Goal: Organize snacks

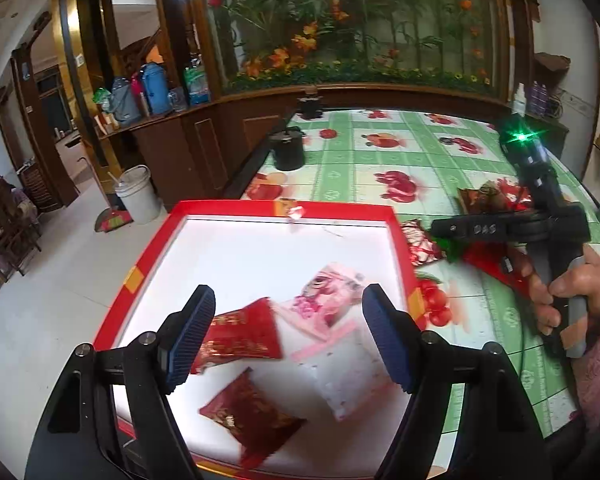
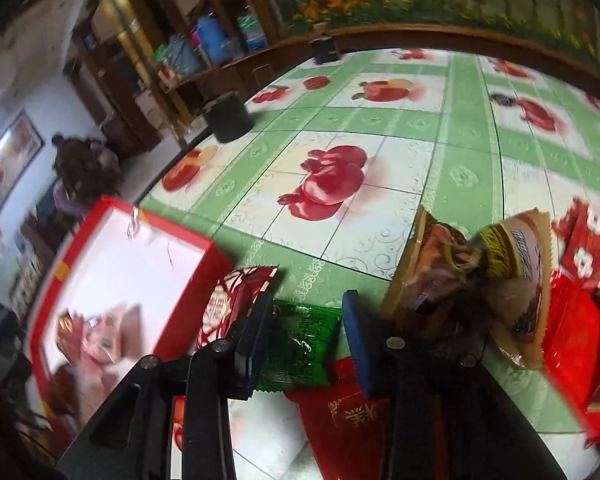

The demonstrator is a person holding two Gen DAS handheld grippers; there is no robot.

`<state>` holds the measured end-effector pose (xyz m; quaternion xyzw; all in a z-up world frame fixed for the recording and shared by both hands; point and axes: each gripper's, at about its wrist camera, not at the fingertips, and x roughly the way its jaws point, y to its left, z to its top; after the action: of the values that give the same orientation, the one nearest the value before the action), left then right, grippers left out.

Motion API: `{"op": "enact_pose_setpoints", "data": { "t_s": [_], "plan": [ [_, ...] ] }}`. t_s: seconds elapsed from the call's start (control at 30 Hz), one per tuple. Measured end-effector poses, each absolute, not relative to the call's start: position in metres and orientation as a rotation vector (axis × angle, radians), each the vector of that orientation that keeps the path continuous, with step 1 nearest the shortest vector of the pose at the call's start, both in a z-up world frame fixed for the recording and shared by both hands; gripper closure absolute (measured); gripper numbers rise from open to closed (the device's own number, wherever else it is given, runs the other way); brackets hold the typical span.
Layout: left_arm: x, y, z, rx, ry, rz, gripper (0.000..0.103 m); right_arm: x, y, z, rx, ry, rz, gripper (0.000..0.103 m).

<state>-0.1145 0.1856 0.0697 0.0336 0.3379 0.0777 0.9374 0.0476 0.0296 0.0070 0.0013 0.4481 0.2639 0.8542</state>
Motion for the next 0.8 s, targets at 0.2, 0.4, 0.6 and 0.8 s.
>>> {"op": "enact_pose_setpoints", "data": {
  "t_s": [0.2,0.4,0.6,0.8],
  "plan": [
    [-0.097,0.166,0.077,0.053,0.726,0.055,0.027,0.033,0.038,0.005,-0.155,0.913,0.592,0.056],
    [-0.079,0.149,0.077,0.013,0.768,-0.034,0.027,0.026,0.022,0.006,-0.207,0.91,0.594,0.074],
    [-0.053,0.115,0.074,0.021,0.813,-0.112,0.027,0.029,-0.016,0.008,-0.186,0.932,0.565,0.076],
    [-0.016,0.094,0.055,-0.056,0.889,-0.202,0.027,0.031,-0.042,0.009,-0.144,0.948,0.558,0.076]
  ]
}}
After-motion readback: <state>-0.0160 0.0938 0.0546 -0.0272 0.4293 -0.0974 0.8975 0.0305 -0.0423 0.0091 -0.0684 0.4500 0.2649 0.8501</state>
